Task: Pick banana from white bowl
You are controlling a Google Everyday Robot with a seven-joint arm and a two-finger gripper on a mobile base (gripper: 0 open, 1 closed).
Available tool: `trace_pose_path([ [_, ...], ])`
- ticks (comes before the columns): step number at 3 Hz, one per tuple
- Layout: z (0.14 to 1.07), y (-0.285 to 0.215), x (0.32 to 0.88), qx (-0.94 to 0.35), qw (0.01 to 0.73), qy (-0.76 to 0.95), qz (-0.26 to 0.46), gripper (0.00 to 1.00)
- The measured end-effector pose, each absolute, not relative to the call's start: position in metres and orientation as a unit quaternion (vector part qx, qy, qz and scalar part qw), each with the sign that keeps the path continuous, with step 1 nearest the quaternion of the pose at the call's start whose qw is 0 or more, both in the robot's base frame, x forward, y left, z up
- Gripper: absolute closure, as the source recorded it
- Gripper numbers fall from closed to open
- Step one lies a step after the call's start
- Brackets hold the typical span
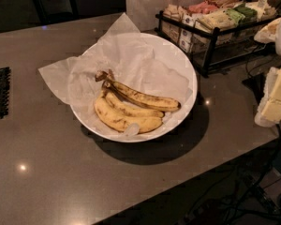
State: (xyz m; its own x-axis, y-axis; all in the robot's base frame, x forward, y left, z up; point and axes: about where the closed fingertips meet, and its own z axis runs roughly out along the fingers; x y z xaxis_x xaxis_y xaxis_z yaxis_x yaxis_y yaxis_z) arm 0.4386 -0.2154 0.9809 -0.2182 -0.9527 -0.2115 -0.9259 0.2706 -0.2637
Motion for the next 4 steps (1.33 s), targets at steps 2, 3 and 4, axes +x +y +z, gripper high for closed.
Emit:
trace_pose_path([
  [2, 0.984, -0.209, 0.443, -0.614, 0.169, 0.77, -0.04, 0.0],
  [3, 0.983, -0.189, 0.459, -0.653, 0.157, 0.741, -0.032, 0.0],
  [4, 0.974, -0.161, 0.478, -0.697, 0.136, 0.704, -0.014, 0.0],
])
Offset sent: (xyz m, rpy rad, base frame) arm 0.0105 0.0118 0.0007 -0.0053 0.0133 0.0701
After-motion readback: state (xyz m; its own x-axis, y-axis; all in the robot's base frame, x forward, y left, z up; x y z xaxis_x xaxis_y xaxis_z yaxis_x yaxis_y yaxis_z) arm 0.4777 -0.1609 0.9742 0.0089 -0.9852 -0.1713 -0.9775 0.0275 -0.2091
